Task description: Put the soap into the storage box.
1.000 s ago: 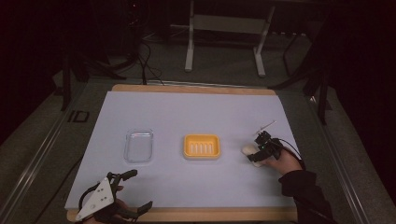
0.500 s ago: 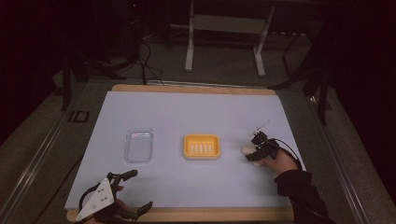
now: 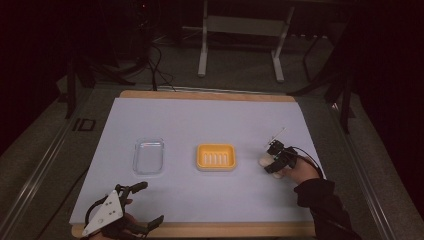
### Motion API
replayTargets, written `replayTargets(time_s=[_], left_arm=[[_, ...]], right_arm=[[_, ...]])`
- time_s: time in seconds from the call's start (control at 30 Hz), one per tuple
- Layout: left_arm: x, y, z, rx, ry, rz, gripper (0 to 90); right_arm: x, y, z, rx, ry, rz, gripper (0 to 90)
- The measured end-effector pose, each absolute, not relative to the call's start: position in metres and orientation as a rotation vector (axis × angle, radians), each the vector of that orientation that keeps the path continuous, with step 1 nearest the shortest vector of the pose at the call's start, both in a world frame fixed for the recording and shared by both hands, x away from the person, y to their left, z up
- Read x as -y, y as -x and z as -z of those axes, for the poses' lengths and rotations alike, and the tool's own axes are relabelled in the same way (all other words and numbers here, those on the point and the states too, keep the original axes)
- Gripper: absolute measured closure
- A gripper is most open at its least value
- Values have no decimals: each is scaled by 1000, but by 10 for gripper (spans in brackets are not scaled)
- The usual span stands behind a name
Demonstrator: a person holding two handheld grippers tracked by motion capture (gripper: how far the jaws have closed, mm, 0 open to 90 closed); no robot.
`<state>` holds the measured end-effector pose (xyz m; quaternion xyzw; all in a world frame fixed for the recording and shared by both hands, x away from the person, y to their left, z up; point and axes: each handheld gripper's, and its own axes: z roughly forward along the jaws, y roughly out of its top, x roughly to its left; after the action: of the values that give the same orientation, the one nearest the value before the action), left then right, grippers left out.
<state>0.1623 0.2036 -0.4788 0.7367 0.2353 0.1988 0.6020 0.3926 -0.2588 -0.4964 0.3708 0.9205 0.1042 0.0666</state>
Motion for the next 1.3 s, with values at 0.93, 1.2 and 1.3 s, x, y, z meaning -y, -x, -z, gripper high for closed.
replayTargets(time_s=[0.93,1.2,1.3], left_arm=[[-204,-162,479,-546,-1711,-462,0],[-204,-162,479,-547,-1710,-460,0],[-203,-162,479,-547,-1710,-460,0]], right_arm=[[255,-397,444,-2873,-831,-376,496],[249,-394,437,-2946,-615,-407,496],[244,-393,433,-2977,-569,-394,496]])
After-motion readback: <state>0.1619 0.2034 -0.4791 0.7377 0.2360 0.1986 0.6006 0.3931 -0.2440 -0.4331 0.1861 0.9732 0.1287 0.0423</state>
